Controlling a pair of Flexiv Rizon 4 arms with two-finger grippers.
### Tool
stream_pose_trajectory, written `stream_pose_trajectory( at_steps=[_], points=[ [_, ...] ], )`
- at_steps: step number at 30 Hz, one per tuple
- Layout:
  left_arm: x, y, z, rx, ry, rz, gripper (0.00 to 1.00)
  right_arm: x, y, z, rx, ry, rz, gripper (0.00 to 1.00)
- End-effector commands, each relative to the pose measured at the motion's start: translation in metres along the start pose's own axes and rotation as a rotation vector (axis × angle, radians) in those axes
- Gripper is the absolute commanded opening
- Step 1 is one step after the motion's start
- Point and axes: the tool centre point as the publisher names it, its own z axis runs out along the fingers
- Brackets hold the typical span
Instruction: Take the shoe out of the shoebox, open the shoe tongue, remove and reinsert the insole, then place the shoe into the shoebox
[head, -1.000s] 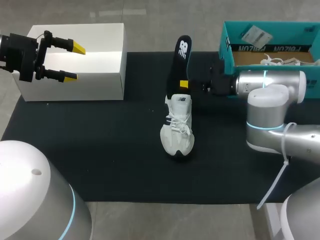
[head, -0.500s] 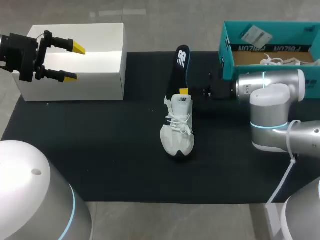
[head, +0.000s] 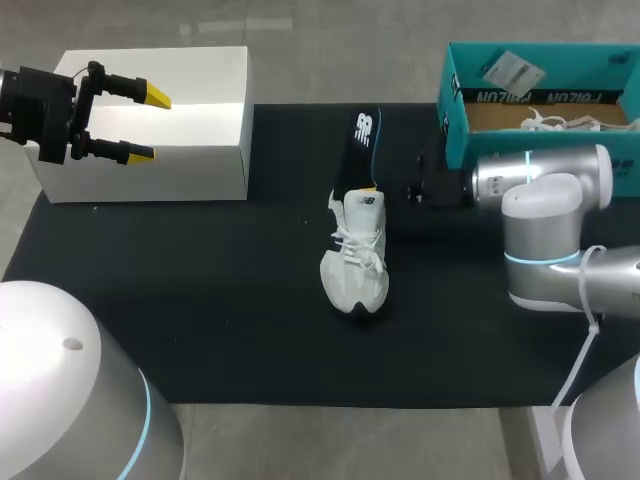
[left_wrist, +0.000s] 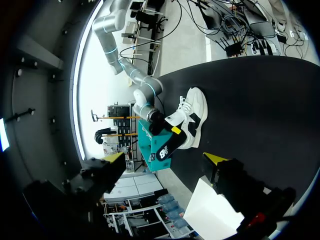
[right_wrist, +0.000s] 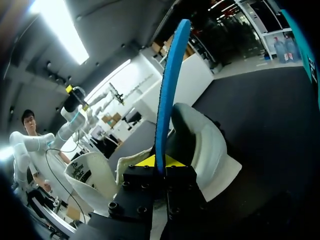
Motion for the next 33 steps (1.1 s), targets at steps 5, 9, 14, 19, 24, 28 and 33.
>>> stream_pose_trajectory(
  at_steps=[5,9,14,19,24,28,33],
  points=[
    [0.0,0.0,0.0,0.0,0.003,0.0,1.0,0.005,-0.016,0.008,0.001,0.002,0.018,0.0],
    [0.0,0.0,0.0,0.0,0.003,0.0,1.0,0.005,-0.009,0.004,-0.004,-0.003,0.005,0.2],
    [0.0,0.0,0.0,0.0,0.003,0.0,1.0,0.004,0.008,0.0,-0.002,-0.007,-0.04,0.35],
    [0.0,0.0,0.0,0.0,0.003,0.0,1.0,0.003,0.026,-0.003,0.005,-0.007,-0.085,0.35],
    [0.0,0.0,0.0,0.0,0.003,0.0,1.0,0.001,0.04,-0.004,0.007,0.003,-0.115,0.36],
    [0.0,0.0,0.0,0.0,0.003,0.0,1.0,-0.001,0.048,-0.004,0.024,0.006,-0.137,0.04],
    [0.0,0.0,0.0,0.0,0.003,0.0,1.0,-0.001,0.042,-0.001,0.055,0.012,-0.118,0.0]
  ],
)
